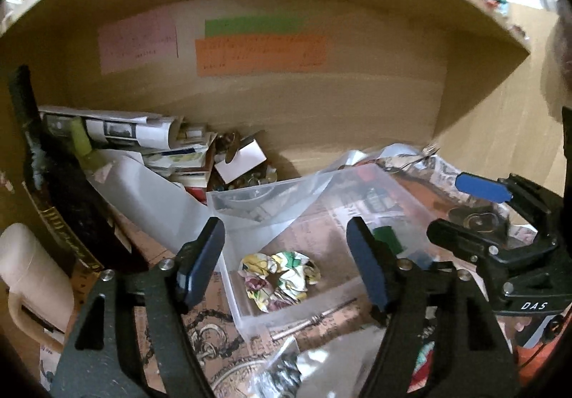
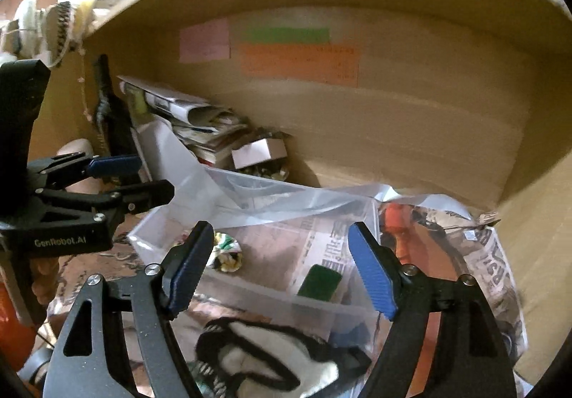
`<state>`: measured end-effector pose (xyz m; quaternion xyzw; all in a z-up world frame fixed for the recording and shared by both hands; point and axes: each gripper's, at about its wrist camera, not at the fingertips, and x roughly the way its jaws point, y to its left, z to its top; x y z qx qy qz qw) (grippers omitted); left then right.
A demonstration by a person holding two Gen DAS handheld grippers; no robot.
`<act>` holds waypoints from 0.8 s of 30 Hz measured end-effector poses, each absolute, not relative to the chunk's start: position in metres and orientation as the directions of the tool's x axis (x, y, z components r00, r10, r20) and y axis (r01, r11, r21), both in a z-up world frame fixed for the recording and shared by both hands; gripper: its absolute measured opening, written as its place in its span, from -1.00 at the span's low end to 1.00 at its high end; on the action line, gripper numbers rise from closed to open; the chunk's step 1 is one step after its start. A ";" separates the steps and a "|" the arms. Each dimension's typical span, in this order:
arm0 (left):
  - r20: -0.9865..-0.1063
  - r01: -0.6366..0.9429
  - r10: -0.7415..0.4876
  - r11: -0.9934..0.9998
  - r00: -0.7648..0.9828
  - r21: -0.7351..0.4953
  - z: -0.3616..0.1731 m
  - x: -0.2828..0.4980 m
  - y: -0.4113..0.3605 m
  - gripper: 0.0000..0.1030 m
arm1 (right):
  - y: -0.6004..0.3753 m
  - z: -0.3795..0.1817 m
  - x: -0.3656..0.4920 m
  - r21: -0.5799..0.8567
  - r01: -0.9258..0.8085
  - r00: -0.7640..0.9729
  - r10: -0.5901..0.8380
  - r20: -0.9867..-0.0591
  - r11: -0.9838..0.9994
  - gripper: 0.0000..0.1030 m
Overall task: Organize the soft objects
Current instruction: 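Grasp the white cloth with the left tool while the right tool grasps the black knit cap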
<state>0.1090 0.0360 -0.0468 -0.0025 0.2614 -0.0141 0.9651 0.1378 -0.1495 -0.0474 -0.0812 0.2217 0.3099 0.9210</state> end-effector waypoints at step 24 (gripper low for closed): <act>-0.651 0.031 -0.090 0.994 0.753 -0.101 -0.129 0.050 0.029 0.47 | -0.161 -0.130 0.090 0.103 -0.606 0.591 0.533 -0.606 0.789 -0.06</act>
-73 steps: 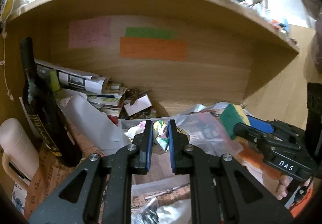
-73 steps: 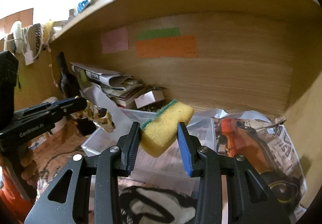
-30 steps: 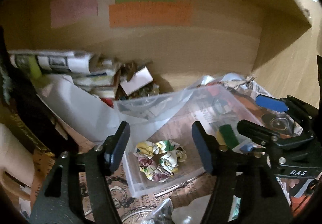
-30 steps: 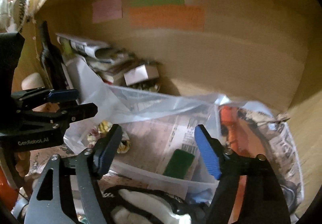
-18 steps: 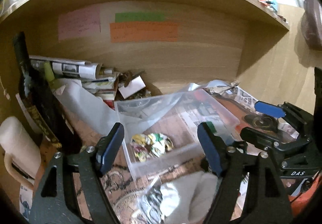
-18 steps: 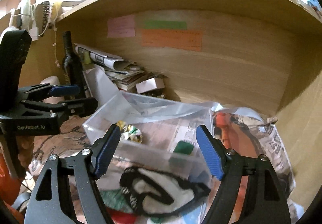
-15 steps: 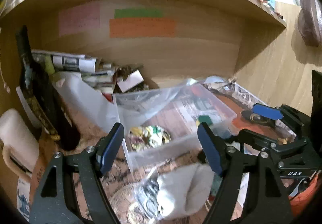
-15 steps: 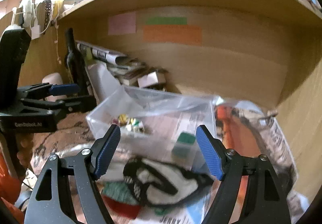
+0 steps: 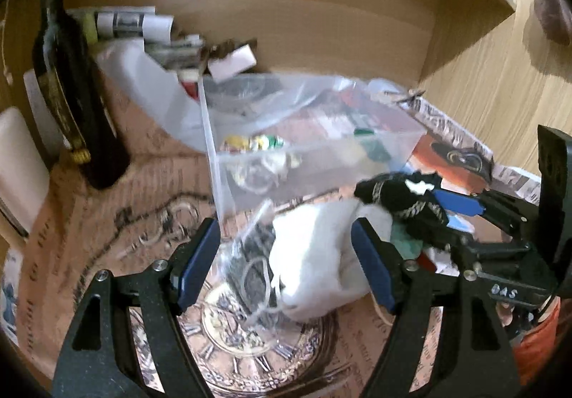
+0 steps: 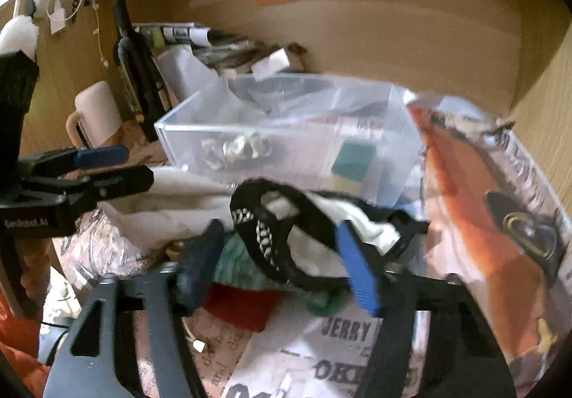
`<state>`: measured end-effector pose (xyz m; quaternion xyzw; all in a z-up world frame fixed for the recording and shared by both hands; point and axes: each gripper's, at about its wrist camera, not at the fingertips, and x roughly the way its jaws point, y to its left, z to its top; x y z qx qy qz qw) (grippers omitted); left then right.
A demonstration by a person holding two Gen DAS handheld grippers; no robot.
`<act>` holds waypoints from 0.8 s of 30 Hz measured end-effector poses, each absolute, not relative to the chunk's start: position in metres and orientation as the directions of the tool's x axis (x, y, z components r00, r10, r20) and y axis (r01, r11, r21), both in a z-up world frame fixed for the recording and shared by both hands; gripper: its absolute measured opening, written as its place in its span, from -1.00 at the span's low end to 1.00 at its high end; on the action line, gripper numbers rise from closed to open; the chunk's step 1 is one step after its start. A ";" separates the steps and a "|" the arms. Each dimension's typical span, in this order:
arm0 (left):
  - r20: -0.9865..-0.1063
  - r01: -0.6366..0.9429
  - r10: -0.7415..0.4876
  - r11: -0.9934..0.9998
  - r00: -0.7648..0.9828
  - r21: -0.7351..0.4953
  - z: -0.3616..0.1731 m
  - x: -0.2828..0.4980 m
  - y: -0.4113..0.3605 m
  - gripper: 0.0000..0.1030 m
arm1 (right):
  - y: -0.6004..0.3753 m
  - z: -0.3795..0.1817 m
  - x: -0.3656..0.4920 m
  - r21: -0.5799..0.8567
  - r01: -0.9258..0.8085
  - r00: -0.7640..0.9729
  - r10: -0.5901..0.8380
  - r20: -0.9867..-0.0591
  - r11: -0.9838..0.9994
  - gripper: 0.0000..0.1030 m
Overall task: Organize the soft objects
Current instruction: 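Grasp the white cloth with the left tool while the right tool grasps the black knit cap, then carry the cloth and black cap over the box and open both tools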
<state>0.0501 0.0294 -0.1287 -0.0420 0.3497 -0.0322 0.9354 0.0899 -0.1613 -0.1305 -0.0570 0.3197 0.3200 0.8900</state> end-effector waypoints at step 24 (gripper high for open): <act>-0.603 0.066 -0.123 0.991 0.788 -0.116 -0.115 0.044 0.023 -0.76 | -0.186 -0.100 0.084 0.157 -0.566 0.670 0.562 -0.485 0.809 -0.69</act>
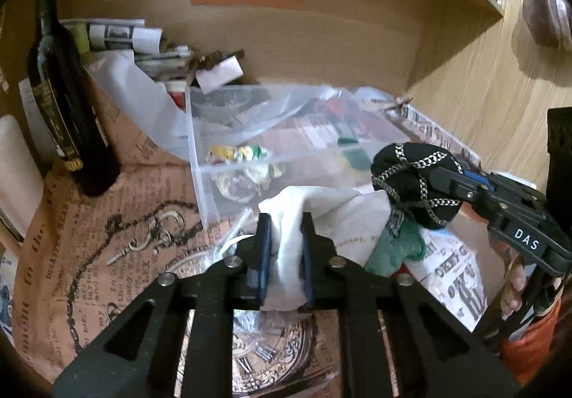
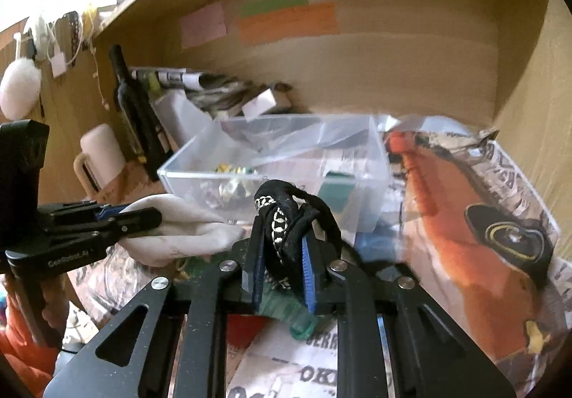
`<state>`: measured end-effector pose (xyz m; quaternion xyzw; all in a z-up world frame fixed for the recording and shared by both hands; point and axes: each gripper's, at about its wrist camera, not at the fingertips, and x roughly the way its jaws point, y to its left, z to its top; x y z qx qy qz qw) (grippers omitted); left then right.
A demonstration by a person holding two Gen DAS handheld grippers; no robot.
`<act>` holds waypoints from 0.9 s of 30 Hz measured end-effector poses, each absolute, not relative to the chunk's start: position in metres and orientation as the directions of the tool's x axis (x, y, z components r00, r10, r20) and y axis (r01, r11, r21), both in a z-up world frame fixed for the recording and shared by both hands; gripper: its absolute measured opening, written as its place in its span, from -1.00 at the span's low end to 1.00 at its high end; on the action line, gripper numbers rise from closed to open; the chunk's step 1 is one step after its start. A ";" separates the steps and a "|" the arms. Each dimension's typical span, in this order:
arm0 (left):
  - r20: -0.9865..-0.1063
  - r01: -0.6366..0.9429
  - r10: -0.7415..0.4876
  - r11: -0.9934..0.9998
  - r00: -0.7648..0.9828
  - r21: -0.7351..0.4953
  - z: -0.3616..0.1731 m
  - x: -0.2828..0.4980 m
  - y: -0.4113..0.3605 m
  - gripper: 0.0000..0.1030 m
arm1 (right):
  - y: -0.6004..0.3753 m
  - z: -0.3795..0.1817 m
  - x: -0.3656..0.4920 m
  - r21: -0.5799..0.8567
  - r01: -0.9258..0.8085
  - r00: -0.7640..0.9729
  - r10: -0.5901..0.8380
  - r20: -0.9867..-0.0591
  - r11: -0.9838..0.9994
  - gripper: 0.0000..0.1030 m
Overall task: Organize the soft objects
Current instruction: 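Carry the cloth and black cap over the box and open both tools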
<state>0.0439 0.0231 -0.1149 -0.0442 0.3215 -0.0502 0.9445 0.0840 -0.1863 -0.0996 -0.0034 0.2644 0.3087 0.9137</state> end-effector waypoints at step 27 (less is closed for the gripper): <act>-0.387 -0.018 -0.012 0.997 0.922 -0.073 -0.032 0.084 0.047 -0.76 | -0.159 -0.019 0.119 0.037 -0.614 0.749 0.596 -0.290 0.789 -0.70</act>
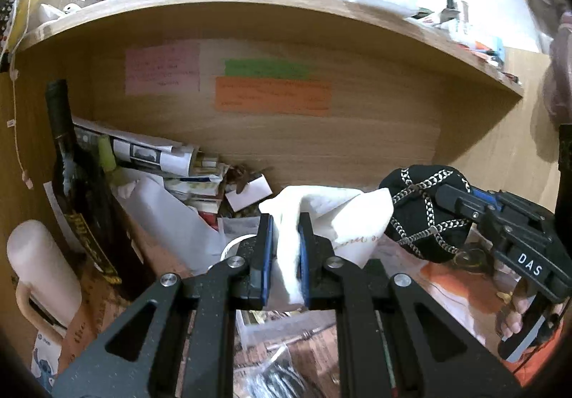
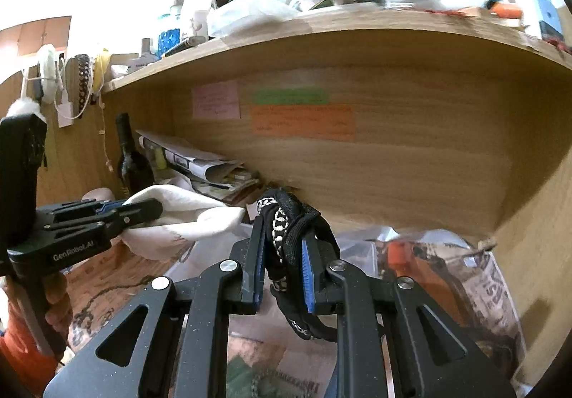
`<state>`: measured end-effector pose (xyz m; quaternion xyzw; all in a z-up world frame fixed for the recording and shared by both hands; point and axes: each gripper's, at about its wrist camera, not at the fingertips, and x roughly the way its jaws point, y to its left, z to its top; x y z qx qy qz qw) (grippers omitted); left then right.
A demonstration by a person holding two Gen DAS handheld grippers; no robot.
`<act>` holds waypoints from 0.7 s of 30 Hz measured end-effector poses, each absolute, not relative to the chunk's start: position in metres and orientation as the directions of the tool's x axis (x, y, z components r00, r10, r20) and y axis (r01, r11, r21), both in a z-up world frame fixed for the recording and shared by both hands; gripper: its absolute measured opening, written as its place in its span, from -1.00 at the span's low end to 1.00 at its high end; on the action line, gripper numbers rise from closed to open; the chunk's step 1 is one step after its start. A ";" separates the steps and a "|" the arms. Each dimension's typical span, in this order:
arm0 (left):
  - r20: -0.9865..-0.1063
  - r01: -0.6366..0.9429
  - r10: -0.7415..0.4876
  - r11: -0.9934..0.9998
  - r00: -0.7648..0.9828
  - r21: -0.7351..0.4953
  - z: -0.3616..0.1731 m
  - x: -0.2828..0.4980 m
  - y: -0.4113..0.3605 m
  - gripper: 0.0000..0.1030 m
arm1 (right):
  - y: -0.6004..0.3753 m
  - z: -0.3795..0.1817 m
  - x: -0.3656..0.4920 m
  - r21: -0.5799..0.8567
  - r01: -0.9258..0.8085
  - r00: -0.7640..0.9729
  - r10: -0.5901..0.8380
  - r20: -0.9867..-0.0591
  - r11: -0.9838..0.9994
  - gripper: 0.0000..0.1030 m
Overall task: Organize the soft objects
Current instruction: 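Carry the cloth and black cap over the box and open both tools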
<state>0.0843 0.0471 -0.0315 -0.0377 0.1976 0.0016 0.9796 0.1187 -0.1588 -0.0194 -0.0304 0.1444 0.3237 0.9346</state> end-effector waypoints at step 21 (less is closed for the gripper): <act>-0.602 -0.089 0.049 0.995 0.797 -0.037 -0.098 0.194 0.056 -0.76 | -0.100 -0.070 0.201 -0.006 -0.606 0.697 0.527 -0.486 0.796 -0.70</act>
